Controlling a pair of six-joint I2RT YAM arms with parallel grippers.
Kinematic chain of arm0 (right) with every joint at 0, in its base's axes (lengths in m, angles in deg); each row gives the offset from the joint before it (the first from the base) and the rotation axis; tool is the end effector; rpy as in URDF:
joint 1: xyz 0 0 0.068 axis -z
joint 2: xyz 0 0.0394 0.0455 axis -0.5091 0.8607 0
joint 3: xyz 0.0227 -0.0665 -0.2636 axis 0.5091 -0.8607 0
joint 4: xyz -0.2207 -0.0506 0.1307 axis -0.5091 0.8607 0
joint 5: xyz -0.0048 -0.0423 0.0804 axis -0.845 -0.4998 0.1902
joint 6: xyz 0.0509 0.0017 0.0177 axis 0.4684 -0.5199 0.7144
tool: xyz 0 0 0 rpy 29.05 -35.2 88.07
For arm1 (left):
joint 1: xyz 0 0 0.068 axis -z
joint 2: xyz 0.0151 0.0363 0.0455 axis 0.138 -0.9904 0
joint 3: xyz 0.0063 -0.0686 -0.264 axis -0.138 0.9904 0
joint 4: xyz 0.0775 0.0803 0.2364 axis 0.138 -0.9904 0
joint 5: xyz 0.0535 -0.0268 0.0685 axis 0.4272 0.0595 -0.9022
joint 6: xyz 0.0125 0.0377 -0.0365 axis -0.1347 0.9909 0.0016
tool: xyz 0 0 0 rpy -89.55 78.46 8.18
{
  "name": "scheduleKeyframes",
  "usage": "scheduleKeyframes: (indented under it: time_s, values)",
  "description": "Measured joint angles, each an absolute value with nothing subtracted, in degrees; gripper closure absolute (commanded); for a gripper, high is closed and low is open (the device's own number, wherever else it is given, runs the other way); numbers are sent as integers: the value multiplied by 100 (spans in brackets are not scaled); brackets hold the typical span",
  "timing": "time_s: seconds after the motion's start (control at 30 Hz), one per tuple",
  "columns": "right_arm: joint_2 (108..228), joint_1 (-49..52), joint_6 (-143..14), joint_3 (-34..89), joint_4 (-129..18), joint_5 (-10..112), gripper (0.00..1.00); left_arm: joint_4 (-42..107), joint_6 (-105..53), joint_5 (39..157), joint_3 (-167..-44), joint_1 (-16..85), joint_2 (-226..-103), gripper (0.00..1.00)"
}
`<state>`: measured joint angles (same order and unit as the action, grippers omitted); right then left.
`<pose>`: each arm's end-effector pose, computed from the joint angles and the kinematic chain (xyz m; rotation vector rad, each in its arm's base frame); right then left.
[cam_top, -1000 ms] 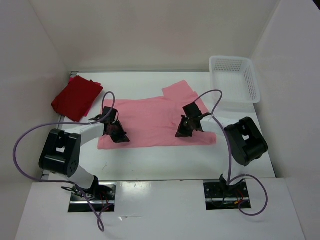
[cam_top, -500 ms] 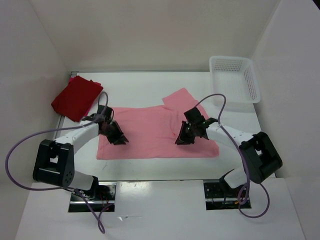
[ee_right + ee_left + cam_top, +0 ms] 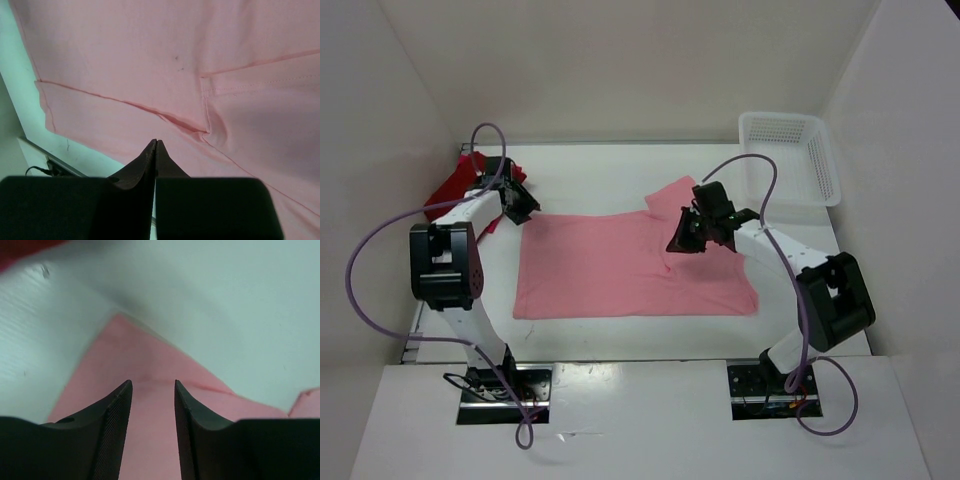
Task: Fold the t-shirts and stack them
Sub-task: Grap the side of the flattened tshirt furthest away from the robot with both arms
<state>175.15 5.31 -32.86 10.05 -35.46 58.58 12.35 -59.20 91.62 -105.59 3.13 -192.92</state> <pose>0.2880 0.1464 0.2228 0.1709 2.5810 0.7822 0.3924 0.0318 0.2101 -1.0283 2.2401 -0.3515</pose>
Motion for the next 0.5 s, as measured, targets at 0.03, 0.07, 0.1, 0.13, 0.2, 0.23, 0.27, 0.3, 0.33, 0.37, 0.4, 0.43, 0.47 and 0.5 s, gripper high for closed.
scheduleKeyframes:
  time_s: [0.03, 0.07, 0.1, 0.13, 0.2, 0.23, 0.27, 0.3, 0.33, 0.37, 0.4, 0.43, 0.47, 0.5]
  values:
    - [17526, 531, -3325, 1005, -3546, 5897, 97, 1224, -5894, 9009, -10696, 309, -19474, 53]
    - [17543, 531, -3352, 1005, -3546, 5930, 97, 1233, -5872, 8913, -10801, 304, -19602, 51]
    - [17554, 531, -3380, 1005, -3546, 5963, 97, 1237, -5826, 8795, -10928, 304, -19740, 51]
    - [17567, 531, -3402, 1005, -3546, 5998, 97, 1244, -5781, 8696, -11029, 304, -19847, 51]
    - [17594, 531, -3432, 1005, -3548, 6048, 96, 1244, -5748, 8534, -11208, 300, -20033, 51]
    - [17613, 531, -3450, 1005, -3546, 6074, 96, 1233, -5739, 8449, -11300, 296, -20134, 51]
    - [17631, 531, -3465, 1005, -3546, 6087, 96, 1224, -5719, 8371, -11376, 291, -20221, 51]
    - [17642, 531, -3474, 1005, -3548, 6103, 96, 1224, -5693, 8305, -11437, 289, -20304, 51]
    - [17650, 531, -3478, 1005, -3546, 6118, 95, 1218, -5632, 8244, -11477, 285, -20374, 51]
    - [17650, 531, -3487, 1005, -3548, 6122, 95, 1209, -5612, 8196, -11496, 285, -20435, 51]
    - [17650, 531, -3500, 1005, -3554, 6127, 95, 1187, -5597, 8145, -11499, 285, -20470, 51]
    - [17650, 531, -3513, 1005, -3554, 6135, 95, 1148, -5586, 8097, -11499, 285, -20505, 51]
    - [17653, 531, -3518, 1005, -3554, 6140, 95, 1124, -5575, 8060, -11499, 285, -20520, 51]
    - [17655, 531, -3518, 1005, -3554, 6148, 93, 1104, -5566, 8036, -11499, 285, -20538, 51]
